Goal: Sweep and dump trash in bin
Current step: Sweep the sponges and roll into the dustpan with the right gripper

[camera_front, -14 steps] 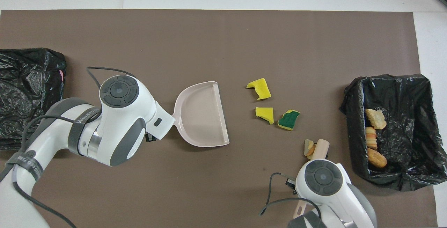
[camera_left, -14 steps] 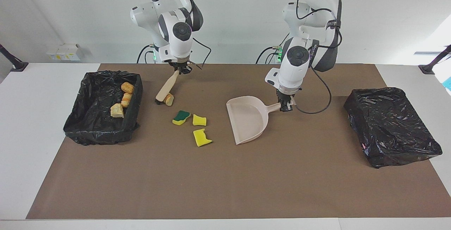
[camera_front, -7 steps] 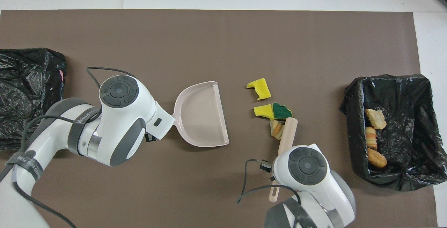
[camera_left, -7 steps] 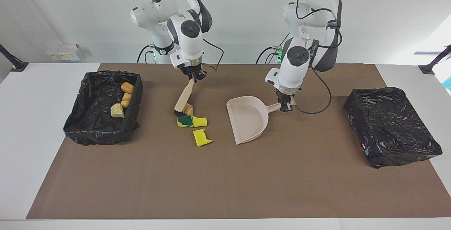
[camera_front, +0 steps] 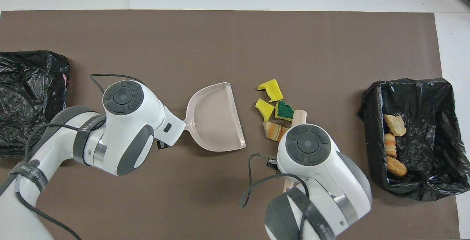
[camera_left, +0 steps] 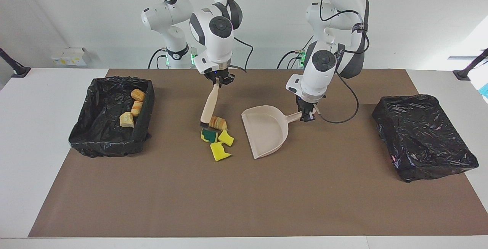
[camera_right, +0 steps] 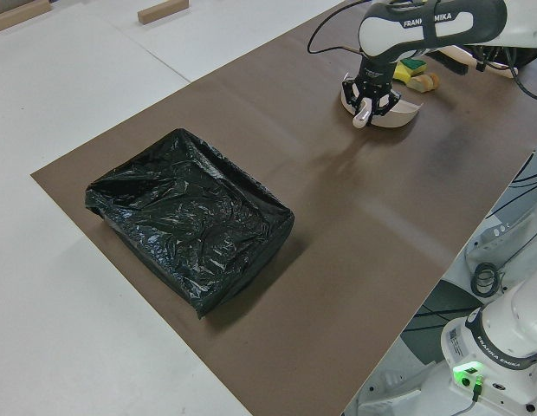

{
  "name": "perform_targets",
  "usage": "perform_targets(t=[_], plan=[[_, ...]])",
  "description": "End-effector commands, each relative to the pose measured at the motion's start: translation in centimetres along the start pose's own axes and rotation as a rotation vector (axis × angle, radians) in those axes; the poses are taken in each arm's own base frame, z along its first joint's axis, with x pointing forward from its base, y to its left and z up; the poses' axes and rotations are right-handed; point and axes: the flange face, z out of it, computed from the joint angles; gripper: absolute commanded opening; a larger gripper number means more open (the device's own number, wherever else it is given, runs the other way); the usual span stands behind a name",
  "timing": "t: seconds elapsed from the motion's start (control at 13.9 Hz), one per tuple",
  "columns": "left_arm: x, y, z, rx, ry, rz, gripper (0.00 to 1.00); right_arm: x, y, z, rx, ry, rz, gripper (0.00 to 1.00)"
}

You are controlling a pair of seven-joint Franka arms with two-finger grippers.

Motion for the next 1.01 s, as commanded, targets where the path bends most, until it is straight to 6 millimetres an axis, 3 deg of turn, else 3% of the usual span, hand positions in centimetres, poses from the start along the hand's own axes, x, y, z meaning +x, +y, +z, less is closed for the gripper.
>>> perform_targets(t=[0.0,0.14,0.43,0.65,0.72,0.94], plan=[[0.0,0.9,-0.3,0.015,0.021,-0.004,0.0,2.0,3.9,1.8,-0.006,0.004,-0.055,0.0],[0.0,0.8,-0.3,0.017,0.02,0.0,0.0,2.2,5.3,3.3,0.015,0.01,-0.171,0.0],[0.1,0.8,-0.4,0.02,0.022,0.0,0.0,3.7,4.6,4.0,0.079,0.05,-0.378,0.0],[0.1,0.8,-0.4,0.02,0.022,0.0,0.0,3.7,2.0,6.1,0.123,0.037,-0.409,0.0],[0.1,0.8,-0.4,0.019,0.021,0.0,0.0,2.5,-0.2,6.4,0.161,0.026,-0.42,0.0],[0.1,0.8,-0.4,0.019,0.021,0.0,0.0,0.3,-4.0,5.5,0.308,-0.001,-0.395,0.0]])
